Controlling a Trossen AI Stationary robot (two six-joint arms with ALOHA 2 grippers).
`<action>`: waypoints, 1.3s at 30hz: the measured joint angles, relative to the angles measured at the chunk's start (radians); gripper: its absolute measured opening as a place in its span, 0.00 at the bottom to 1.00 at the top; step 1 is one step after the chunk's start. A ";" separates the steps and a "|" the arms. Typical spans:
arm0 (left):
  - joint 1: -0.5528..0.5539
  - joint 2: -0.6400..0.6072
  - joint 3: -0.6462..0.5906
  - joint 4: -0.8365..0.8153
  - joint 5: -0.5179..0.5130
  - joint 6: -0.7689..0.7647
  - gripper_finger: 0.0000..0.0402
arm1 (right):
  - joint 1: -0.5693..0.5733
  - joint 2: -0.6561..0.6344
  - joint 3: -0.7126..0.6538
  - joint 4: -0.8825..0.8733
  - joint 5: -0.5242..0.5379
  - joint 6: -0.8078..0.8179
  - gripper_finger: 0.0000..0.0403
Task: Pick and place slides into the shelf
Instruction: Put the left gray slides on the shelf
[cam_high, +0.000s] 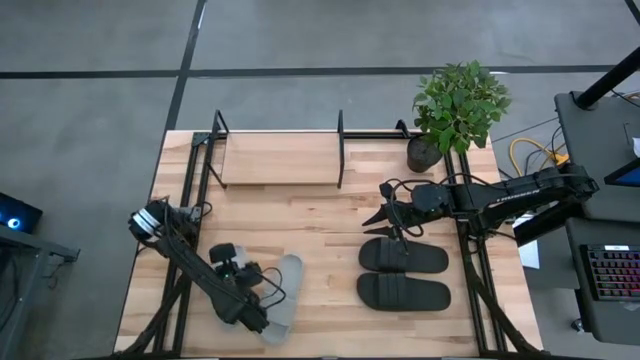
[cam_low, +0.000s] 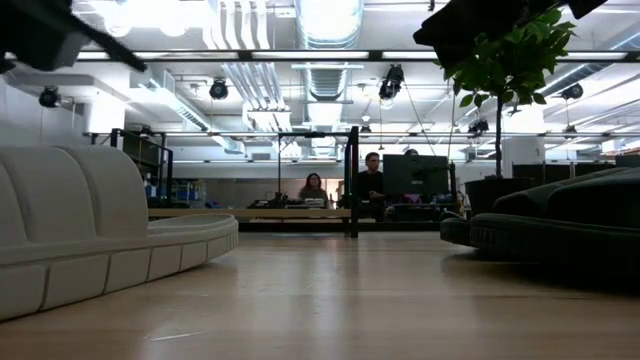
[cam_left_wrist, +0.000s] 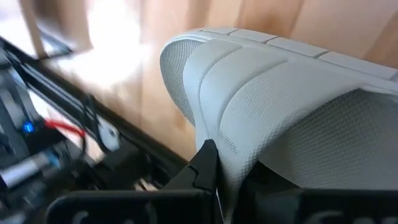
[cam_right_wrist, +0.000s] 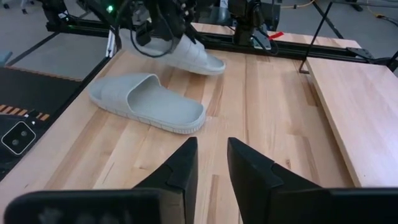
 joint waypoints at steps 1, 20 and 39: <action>0.002 -0.011 0.000 0.001 -0.029 0.016 0.00 | 0.000 0.000 0.000 0.000 0.000 0.000 0.19; 0.168 -0.062 0.078 -0.002 -0.474 0.338 0.00 | 0.000 0.000 -0.001 0.000 0.000 0.000 0.20; 0.390 -0.065 0.321 -0.003 -0.674 0.674 0.00 | 0.000 0.000 -0.003 -0.001 0.000 0.001 0.21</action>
